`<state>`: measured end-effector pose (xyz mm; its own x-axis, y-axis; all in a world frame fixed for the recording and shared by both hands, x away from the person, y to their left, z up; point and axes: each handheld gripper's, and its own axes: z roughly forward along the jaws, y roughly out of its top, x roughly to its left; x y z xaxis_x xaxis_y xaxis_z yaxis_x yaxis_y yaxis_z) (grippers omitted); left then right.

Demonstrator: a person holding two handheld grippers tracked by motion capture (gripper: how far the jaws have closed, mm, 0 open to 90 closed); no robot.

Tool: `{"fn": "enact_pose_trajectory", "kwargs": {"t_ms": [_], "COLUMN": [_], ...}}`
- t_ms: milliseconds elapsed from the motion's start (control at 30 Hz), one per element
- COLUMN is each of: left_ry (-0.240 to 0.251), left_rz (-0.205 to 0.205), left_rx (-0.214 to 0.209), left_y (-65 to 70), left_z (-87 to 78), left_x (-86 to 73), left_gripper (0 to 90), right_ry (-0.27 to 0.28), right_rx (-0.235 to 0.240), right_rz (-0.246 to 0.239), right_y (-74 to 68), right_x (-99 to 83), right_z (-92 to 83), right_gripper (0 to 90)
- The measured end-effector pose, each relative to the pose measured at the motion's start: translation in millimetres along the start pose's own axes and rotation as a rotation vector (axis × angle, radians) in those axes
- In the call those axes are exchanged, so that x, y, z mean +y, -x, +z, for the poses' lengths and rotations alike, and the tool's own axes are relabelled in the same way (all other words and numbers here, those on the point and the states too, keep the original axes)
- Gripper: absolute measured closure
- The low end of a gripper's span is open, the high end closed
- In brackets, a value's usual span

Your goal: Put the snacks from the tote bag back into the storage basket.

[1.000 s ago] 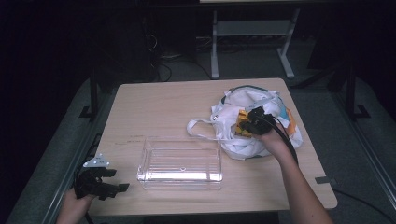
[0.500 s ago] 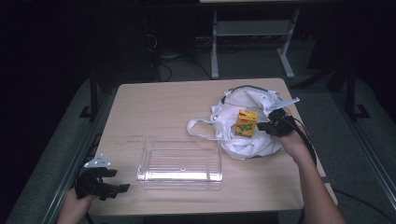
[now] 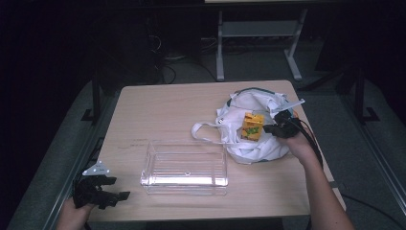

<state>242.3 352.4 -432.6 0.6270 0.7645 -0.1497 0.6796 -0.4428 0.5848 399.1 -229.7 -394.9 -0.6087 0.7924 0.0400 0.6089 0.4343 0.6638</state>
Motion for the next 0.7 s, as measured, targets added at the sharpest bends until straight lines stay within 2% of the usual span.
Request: {"fn": "enact_pose_trajectory", "kwargs": {"t_ms": [300, 700], "left_ry": [-0.005, -0.004], "left_rz": [-0.003, -0.003], "left_rx": [0.000, 0.000], "left_y": [-1.0, -0.8], "left_z": [-0.4, -0.1], "left_x": [-2.6, -1.9], "left_gripper": [15.3, 15.3], "right_ry": [-0.010, -0.028], "right_rx": [0.012, 0.038], "right_rz": [0.003, -0.029], "right_y": [0.0, -6.6], "right_x": [0.1, 3.0], "right_z": [2.8, 2.9], "right_gripper": [90.0, 90.0]}}
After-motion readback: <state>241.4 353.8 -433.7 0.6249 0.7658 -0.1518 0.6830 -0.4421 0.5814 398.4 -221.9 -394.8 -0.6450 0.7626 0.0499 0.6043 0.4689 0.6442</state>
